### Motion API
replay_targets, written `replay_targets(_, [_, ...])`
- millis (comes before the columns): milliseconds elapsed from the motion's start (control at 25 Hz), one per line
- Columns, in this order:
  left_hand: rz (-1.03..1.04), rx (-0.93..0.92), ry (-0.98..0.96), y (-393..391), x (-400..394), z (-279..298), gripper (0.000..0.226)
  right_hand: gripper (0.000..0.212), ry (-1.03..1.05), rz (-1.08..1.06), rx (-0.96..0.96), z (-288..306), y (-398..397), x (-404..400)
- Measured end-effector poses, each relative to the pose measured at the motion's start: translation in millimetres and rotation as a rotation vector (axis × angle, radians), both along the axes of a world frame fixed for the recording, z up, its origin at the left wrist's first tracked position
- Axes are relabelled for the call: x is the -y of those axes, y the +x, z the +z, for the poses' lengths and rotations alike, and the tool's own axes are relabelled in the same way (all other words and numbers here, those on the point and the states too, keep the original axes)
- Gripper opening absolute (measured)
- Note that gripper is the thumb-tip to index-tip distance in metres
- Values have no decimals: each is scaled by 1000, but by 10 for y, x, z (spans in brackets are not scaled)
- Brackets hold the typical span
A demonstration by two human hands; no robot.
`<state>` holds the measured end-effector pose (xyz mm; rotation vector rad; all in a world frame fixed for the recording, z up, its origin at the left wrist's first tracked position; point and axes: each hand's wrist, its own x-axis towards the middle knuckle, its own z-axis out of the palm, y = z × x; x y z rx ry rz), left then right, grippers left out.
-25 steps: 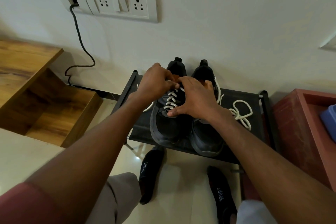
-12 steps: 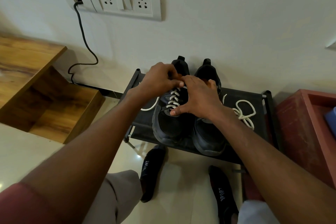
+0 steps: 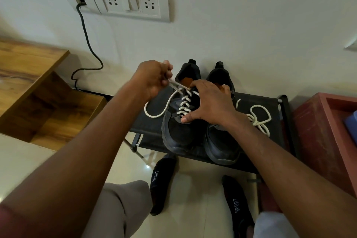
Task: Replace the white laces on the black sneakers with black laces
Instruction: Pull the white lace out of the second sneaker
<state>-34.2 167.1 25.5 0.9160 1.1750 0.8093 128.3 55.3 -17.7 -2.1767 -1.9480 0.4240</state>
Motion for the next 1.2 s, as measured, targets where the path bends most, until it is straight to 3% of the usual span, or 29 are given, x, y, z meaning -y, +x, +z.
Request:
replay_targets(120, [-402, -786, 644, -3, 61, -150, 17, 119, -1, -4, 5, -4, -16, -3])
replay_targets(200, [-540, -951, 792, 39, 109, -201, 21, 117, 3, -5, 7, -4, -21, -5])
replay_targets(360, [-492, -1176, 898, 126, 91, -206, 16, 116, 10, -9, 3, 6, -14, 1])
replay_targets(440, [-399, -1025, 719, 118, 69, -183, 26, 116, -2, -9, -3, 29, -17, 12])
replay_targets(520, [-127, -580, 508, 31, 2, -86, 32, 118, -19, -6, -1, 43, -23, 23])
replay_targets(640, [293, 10, 242, -135, -61, 71, 19, 114, -21, -9, 4, 52, -9, 26])
replay_targets(720, [238, 123, 119, -217, -62, 130, 8, 112, -17, -14, -4, 68, -14, 23])
replay_targets(760, [137, -10, 130, -237, -38, 123, 5, 112, -28, -10, -10, 76, -23, 16])
replay_targets(880, [-190, -776, 380, -236, -62, -96, 5, 108, -99, 13, -5, 107, -65, -42])
replay_targets(960, [-401, -1080, 405, -218, -61, -160, 24, 80, -104, -31, -77, 133, -95, -125])
replay_targets(1080, [-741, -1221, 555, -191, 10, -186, 72, 32, -6, -158, -181, 121, -159, -264])
replay_targets(1200, [-887, -1120, 624, -114, 98, -266, 109, 23, 54, -203, -108, 39, -289, -364])
